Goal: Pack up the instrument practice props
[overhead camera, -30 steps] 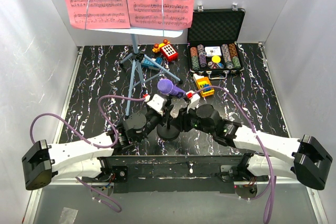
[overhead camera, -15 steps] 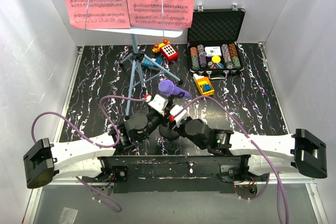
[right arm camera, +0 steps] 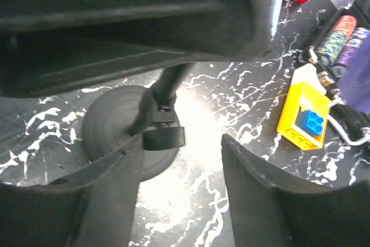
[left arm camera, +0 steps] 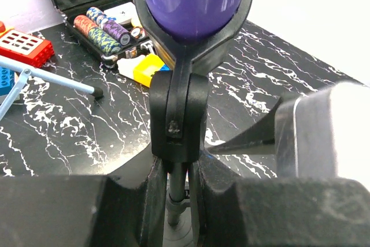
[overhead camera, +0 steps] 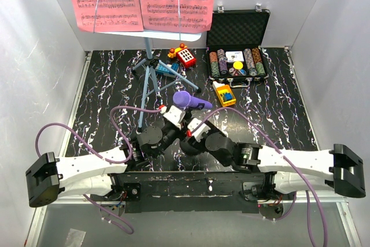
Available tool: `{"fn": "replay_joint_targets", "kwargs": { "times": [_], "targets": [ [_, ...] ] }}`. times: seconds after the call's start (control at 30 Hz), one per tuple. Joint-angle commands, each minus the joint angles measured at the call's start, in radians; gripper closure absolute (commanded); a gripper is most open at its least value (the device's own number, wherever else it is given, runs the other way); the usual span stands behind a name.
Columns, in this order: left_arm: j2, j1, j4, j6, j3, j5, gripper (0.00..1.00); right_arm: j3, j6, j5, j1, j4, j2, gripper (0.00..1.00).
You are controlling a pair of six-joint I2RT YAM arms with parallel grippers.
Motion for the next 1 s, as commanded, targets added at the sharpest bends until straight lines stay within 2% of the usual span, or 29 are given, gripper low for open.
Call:
{"fn": "replay_joint_targets", "kwargs": {
  "times": [0.0,0.07,0.17,0.27,0.4,0.5,0.57,0.77,0.97],
  "targets": [
    [0.029,-0.007,-0.157,0.001,-0.037,-0.003,1.00,0.060,0.070,0.015,-0.018,-0.133,-0.100,0.30],
    [0.032,-0.007,-0.159,0.004,-0.031,-0.003,1.00,0.053,0.124,-0.028,-0.025,-0.164,-0.135,0.16],
    [0.034,-0.009,-0.159,0.009,-0.026,-0.003,1.00,0.037,0.248,-0.100,-0.057,-0.219,-0.193,0.14],
    [0.035,-0.009,-0.157,0.014,-0.022,-0.003,1.00,-0.018,0.436,-0.249,-0.154,-0.221,-0.284,0.14],
    [0.037,-0.009,-0.154,0.020,-0.017,-0.002,1.00,-0.118,0.688,-0.597,-0.394,-0.143,-0.379,0.17],
    [0.044,-0.010,-0.159,0.027,-0.007,0.001,1.00,-0.157,0.822,-0.859,-0.543,-0.045,-0.342,0.17],
    [0.054,-0.012,-0.165,0.035,0.004,0.006,1.00,-0.179,0.899,-0.997,-0.588,0.058,-0.298,0.17],
    [0.064,-0.023,-0.177,0.049,0.023,0.005,1.00,-0.205,1.023,-1.116,-0.618,0.256,-0.203,0.19],
    [0.078,-0.030,-0.183,0.049,0.032,0.000,1.00,-0.191,1.028,-1.116,-0.618,0.309,-0.143,0.34]
  ]
}}
